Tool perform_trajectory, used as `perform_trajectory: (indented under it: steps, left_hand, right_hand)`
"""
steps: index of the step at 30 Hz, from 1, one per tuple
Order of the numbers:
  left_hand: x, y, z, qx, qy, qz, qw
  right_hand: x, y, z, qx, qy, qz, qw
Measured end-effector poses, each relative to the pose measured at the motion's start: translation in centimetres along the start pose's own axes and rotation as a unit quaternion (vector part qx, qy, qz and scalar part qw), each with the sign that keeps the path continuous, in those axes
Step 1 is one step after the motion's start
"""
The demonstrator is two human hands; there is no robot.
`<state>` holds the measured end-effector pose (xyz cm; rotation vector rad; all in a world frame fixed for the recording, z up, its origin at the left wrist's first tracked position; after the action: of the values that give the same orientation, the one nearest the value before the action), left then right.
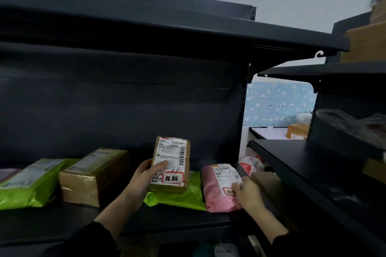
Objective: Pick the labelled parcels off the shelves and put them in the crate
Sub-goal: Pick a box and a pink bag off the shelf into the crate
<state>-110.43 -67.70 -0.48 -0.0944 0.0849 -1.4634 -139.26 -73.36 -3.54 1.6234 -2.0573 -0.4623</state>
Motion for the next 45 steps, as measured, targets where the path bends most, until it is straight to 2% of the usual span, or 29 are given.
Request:
perform_trajectory:
  steps: [9,17,24,33,38,45]
  left_hand:
    - [-0.6,0.6,0.1,0.009,-0.015,0.022,1.0]
    - [-2.4,1.0,0.9,-0.001,-0.048,0.045,0.998]
    - [-5.7,3.6,1.9,-0.004,-0.082,0.093,0.992]
    - [-12.5,11.4,2.0,-0.027,-0.088,0.22,0.971]
    - [-18.0,16.2,2.2,-0.002,-0.092,0.278,0.956]
    - [-28.8,24.0,2.0,-0.032,-0.087,0.353,0.931]
  right_hand:
    - [-3.1,1.7,-1.6,0.056,0.136,0.099,0.984]
    - [-4.0,3.2,-5.5,0.124,0.222,0.109,0.961]
    - [-4.7,1.0,-9.4,0.217,0.256,0.057,0.94]
    - [-8.8,-6.0,-14.0,0.253,0.282,-0.016,0.925]
    - [-13.1,-10.1,-17.5,0.279,0.288,-0.084,0.912]
    - [-22.1,-16.4,-21.7,0.323,0.27,-0.181,0.889]
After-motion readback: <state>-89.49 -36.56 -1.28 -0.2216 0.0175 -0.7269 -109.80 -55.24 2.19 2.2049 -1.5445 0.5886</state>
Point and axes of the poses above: each hand's wrist, its own x-axis towards the middle knuckle, its own y-axis out of the back of the hand, z = x × y, the point moved 7 cm from there along x, towards the middle knuckle, and after that the axes turned 8 degrees about x, right-handed, at the moved point
